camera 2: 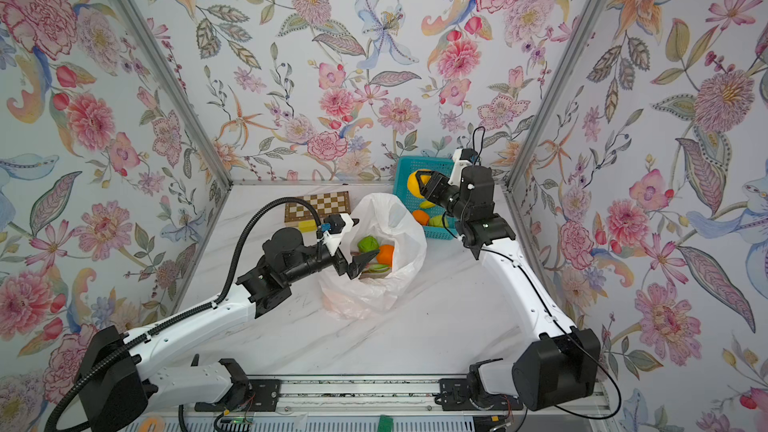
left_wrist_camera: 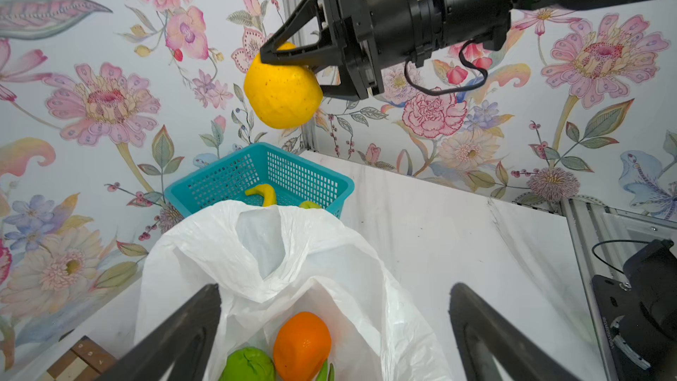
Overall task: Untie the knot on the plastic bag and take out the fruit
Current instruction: 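Carry the yellow apple to the teal basket with the right gripper and lower it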
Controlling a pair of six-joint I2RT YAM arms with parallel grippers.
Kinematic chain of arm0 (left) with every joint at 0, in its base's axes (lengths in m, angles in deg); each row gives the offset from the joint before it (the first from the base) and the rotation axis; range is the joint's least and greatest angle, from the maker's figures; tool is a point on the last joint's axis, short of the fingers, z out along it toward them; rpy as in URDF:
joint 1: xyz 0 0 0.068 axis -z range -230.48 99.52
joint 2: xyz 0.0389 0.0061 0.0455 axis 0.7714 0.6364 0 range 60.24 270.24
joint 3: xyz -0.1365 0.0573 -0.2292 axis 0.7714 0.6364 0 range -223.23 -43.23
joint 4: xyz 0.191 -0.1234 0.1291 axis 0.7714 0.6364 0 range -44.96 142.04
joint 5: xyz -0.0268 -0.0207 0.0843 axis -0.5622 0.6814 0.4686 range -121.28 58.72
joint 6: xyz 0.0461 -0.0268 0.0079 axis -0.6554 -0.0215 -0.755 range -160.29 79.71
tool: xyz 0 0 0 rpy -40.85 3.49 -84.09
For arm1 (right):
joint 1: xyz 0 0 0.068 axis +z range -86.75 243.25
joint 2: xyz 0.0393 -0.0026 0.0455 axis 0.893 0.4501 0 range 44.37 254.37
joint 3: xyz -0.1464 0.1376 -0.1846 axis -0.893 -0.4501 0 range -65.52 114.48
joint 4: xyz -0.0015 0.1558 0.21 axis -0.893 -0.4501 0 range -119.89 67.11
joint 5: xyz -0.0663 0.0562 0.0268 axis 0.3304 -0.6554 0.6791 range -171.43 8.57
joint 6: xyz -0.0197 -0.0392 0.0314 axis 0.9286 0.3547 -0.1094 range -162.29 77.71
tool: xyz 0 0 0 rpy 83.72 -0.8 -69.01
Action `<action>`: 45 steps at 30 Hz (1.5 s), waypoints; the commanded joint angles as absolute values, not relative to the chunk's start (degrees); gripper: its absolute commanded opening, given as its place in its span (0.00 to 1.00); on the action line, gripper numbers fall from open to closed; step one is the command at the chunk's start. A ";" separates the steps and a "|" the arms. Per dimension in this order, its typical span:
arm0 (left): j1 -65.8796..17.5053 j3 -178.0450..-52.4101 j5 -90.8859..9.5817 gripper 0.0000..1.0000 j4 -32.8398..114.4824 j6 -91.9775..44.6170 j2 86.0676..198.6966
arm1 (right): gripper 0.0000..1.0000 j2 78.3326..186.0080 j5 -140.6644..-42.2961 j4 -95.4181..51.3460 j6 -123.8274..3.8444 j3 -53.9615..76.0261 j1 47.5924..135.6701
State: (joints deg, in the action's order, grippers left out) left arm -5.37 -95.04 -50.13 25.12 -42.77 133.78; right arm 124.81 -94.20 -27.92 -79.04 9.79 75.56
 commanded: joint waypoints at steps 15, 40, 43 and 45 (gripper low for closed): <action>-4.52 -97.14 -39.34 0.73 34.15 -24.59 148.61 | 0.47 165.18 -71.60 -54.13 -59.62 44.02 71.11; -0.51 -77.19 -31.95 0.76 44.12 -25.19 134.32 | 0.88 170.65 -75.13 -58.66 -54.48 46.05 70.00; -0.55 -75.09 -29.95 0.77 43.92 -25.90 129.97 | 0.91 166.19 -75.15 -58.63 -54.76 44.97 70.52; -0.54 -74.12 -28.69 0.78 42.52 -26.63 127.52 | 0.92 162.77 -75.73 -58.64 -54.94 44.15 71.04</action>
